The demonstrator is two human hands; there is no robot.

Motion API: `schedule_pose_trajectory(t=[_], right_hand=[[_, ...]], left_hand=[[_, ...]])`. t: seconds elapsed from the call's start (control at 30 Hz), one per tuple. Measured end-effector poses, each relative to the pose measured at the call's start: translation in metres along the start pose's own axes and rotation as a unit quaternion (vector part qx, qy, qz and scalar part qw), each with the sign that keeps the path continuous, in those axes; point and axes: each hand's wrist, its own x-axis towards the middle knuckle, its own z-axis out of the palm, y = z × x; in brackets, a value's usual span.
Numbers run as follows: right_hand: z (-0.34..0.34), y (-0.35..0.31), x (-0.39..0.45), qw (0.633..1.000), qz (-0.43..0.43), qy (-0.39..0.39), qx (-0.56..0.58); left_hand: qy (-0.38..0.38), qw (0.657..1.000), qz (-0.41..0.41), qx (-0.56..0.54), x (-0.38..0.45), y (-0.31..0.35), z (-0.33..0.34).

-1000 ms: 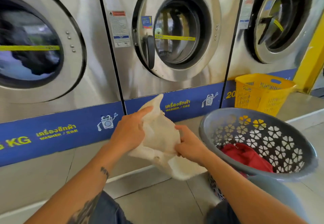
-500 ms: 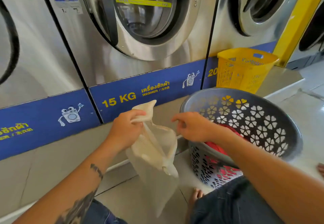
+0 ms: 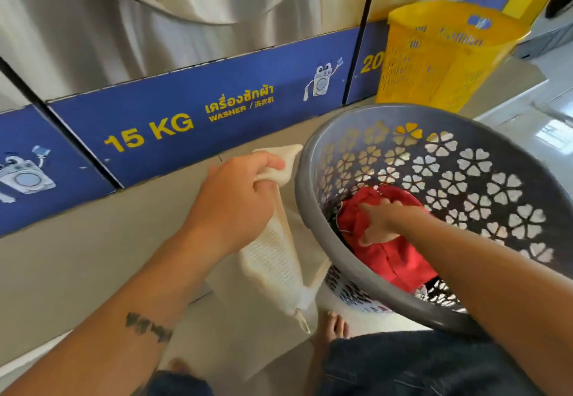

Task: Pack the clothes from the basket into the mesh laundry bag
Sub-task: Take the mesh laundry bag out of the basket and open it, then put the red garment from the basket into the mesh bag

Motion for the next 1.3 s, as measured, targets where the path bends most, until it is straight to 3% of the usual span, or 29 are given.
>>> schedule_pose_trajectory(t=[0.1,0.23,0.4,0.47,0.6,0.73,0.83,0.9,1.0,1.13,1.2,1.3], right_hand=[[0.026,-0.004,0.015,1.000,-0.013,-0.017,-0.021],[0.021,-0.005,0.009,0.995,-0.070,0.072,-0.027],[-0.024,0.016,-0.030,0.964,-0.088,0.181,0.171],[-0.049,0.026,-0.055,0.920,-0.095,0.226,0.307],[-0.090,0.024,-0.119,0.750,-0.168,0.232,0.597],[-0.101,-0.026,-0.178,0.638,-0.235,0.268,0.682],[-0.090,-0.074,-0.200,0.601,-0.246,0.323,0.689],[-0.075,-0.100,-0.203,0.615,-0.276,0.356,0.647],[-0.054,-0.122,-0.196,0.685,-0.320,0.401,0.517],[-0.037,-0.133,-0.189,0.795,-0.432,0.269,0.330],[-0.040,-0.131,-0.188,0.856,-0.427,0.199,0.214],[-0.055,-0.119,-0.194,0.861,-0.420,0.218,0.187]], left_hand=[[0.031,0.999,0.018,-0.031,0.008,0.001,-0.012],[0.084,0.993,0.045,-0.068,0.015,0.005,-0.031],[0.131,0.984,0.063,-0.106,0.008,0.003,-0.046],[0.137,0.983,0.053,-0.109,0.003,0.000,-0.049],[0.155,0.983,0.016,-0.096,-0.004,-0.008,-0.050],[0.197,0.967,-0.069,-0.143,-0.006,-0.014,-0.044],[0.214,0.964,-0.095,-0.126,-0.007,-0.014,-0.042],[0.209,0.969,-0.079,-0.109,-0.007,-0.012,-0.041],[0.207,0.968,-0.081,-0.113,-0.006,-0.013,-0.043],[0.146,0.974,-0.063,-0.159,-0.003,-0.015,-0.045],[0.114,0.981,-0.044,-0.150,-0.004,-0.014,-0.043],[0.112,0.982,-0.039,-0.147,-0.003,-0.014,-0.043]])
